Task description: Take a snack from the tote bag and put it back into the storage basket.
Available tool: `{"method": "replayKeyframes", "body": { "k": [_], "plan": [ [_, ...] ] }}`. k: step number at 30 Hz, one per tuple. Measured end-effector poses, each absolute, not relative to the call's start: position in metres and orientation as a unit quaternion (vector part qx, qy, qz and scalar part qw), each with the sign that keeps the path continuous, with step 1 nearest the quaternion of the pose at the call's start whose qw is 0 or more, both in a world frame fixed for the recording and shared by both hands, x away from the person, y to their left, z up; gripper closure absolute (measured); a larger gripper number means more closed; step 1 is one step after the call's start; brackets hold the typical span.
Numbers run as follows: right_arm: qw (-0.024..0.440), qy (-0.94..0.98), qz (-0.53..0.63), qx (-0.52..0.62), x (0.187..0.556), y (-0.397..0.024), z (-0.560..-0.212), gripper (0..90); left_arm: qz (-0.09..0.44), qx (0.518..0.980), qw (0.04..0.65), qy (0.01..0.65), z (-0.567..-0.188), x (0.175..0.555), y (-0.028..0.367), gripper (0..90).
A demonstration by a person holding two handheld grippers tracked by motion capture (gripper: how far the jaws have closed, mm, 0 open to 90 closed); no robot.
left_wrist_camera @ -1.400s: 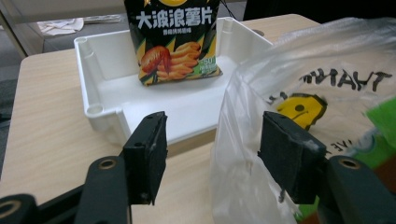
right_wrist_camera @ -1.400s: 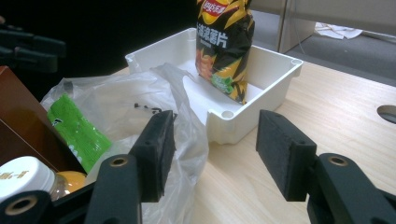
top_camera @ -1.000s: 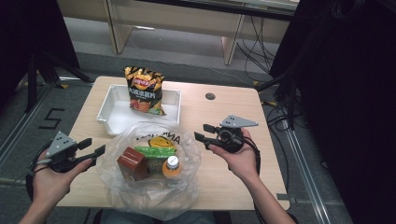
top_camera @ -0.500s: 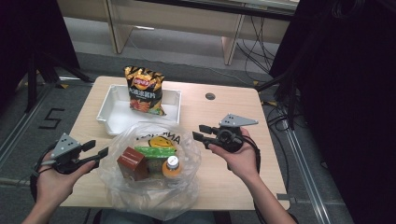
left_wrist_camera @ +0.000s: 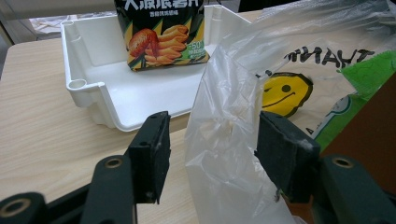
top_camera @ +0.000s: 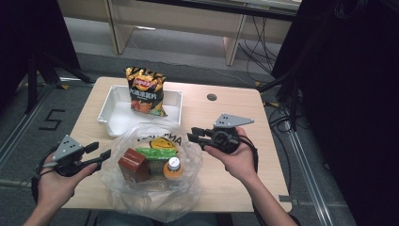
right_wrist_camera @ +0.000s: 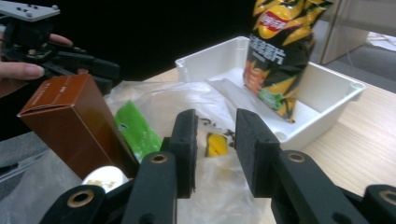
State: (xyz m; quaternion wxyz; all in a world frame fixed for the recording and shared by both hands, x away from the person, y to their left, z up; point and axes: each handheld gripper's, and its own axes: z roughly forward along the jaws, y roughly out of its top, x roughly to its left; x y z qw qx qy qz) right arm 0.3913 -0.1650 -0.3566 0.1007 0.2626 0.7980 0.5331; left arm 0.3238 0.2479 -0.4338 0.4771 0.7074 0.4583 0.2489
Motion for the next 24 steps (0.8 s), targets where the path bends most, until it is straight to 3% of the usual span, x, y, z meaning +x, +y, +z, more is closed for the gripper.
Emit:
{"method": "replayKeyframes", "body": {
  "k": [11, 24],
  "plan": [
    [0.052, 0.831, 0.506, 0.224, 0.399, -0.139, -0.361, 67.4, 0.249, 0.707, 0.481, 0.455, -0.433, 0.323, 0.246, 44.3],
    [-0.016, 0.869, 0.444, 0.217, 0.419, -0.107, -0.373, 56.5, 0.246, 0.710, 0.480, 0.453, -0.433, 0.323, 0.246, 44.4]
  ]
}}
